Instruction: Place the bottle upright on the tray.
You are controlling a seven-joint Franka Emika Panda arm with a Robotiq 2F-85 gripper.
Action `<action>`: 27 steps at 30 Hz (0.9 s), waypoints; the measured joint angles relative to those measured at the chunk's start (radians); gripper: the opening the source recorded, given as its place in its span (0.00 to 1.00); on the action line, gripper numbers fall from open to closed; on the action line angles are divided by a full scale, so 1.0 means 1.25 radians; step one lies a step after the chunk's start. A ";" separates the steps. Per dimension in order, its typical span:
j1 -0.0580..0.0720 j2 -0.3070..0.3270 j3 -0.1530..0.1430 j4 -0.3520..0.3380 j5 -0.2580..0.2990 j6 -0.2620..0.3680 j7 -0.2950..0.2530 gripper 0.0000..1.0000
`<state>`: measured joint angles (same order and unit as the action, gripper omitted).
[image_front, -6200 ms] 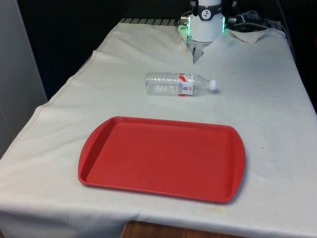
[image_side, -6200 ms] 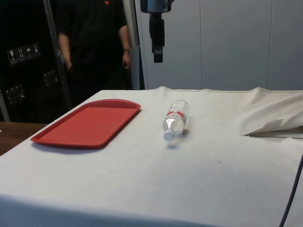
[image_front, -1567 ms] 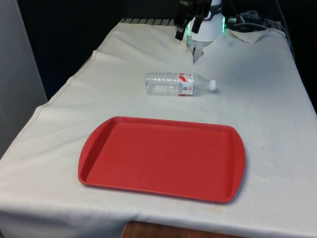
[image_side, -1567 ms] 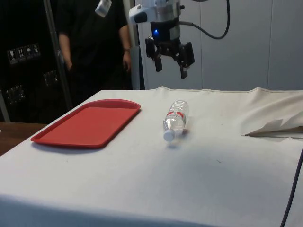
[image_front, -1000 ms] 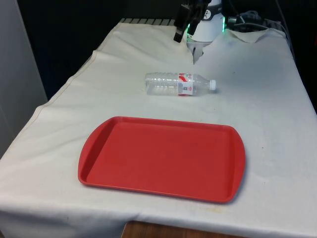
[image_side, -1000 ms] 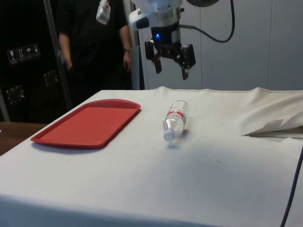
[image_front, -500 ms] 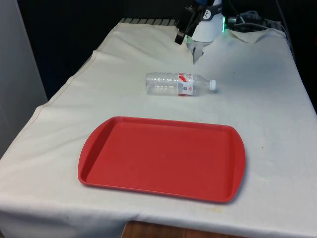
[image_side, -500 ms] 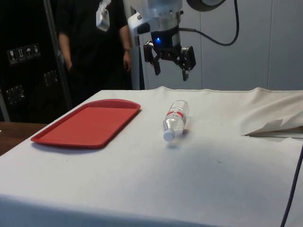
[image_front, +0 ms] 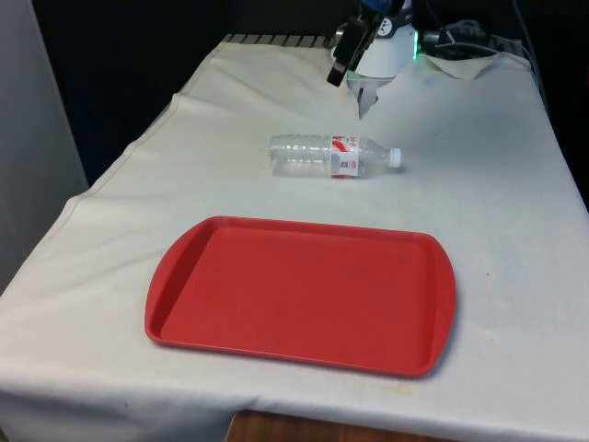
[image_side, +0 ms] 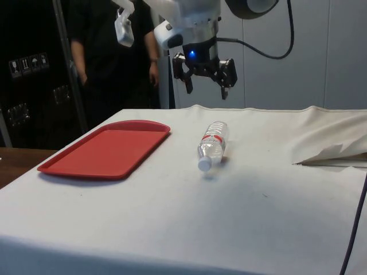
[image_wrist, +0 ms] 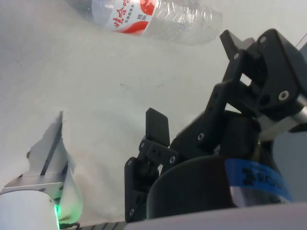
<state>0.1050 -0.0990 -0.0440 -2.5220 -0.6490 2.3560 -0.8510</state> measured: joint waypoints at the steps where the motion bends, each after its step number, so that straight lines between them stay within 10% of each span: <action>1: 0.000 0.003 0.002 0.001 -0.008 0.000 0.002 1.00; 27: 0.001 0.066 0.043 0.008 -0.133 0.001 0.062 1.00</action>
<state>0.1060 -0.0160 0.0100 -2.5120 -0.8150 2.3570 -0.7730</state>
